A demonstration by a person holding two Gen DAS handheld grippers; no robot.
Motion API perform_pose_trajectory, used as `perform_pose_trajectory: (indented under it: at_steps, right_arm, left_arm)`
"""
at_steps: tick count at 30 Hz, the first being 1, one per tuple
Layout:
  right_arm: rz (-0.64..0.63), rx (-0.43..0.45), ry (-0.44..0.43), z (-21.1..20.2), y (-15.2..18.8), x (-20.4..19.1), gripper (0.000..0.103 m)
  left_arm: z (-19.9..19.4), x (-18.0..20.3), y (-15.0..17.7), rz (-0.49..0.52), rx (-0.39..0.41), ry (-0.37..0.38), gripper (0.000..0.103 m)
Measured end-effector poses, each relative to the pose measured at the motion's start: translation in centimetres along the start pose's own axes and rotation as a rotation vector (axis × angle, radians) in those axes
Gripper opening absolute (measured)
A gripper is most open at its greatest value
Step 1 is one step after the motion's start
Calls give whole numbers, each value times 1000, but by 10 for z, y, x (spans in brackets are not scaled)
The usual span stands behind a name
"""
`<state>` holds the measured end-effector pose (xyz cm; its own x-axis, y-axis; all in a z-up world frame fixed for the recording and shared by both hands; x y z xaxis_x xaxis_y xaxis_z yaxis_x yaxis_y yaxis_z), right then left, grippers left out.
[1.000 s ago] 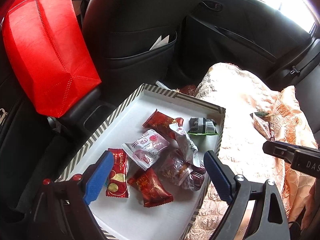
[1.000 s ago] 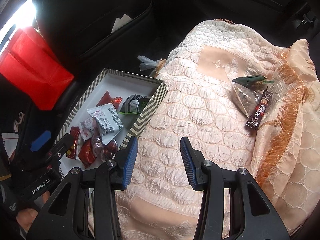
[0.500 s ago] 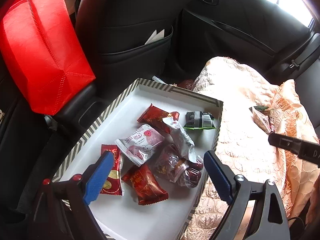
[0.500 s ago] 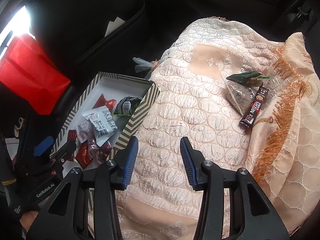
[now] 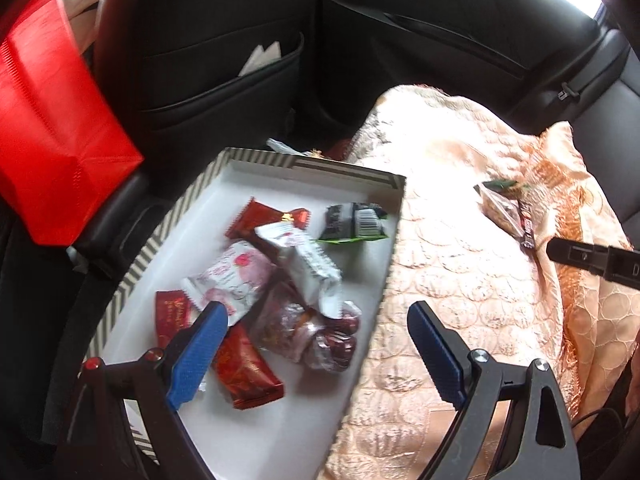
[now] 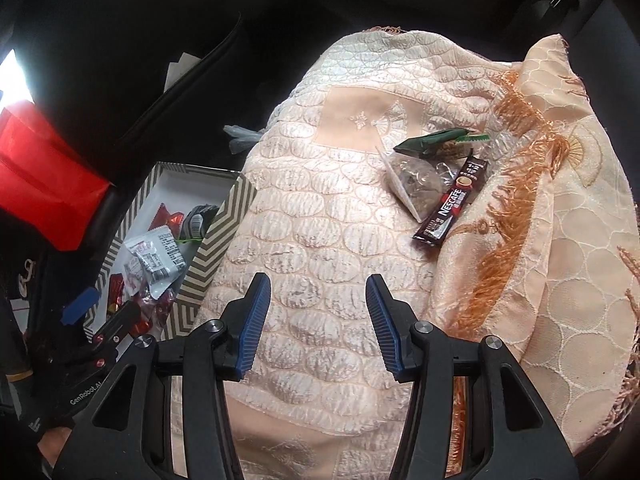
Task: Organize snacks
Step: 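Withdraw both open grippers from the tray over the shawl snacks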
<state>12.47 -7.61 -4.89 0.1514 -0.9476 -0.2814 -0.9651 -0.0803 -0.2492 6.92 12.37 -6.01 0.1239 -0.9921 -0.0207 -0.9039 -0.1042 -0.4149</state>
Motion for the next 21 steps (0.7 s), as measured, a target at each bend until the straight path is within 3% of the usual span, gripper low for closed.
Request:
perform_pose_trajectory:
  at_steps: [21]
  right_arm:
    - [124,60,43,-31,-33,76,50]
  left_arm:
    - [8,85,-35,143,-41,53,93]
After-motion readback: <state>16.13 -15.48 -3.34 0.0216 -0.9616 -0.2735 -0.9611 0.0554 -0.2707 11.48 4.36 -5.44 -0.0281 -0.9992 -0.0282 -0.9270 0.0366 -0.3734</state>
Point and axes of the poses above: each gripper's, at about its wrist camera, not at the fingertips, and z roughly the way its jaws point, x to its right, y to its underside, the point moved 4 cm from there along z, roughly the way its jaws point, and after that the axes turned 11 degrees about -x, right-handed, at the moved point
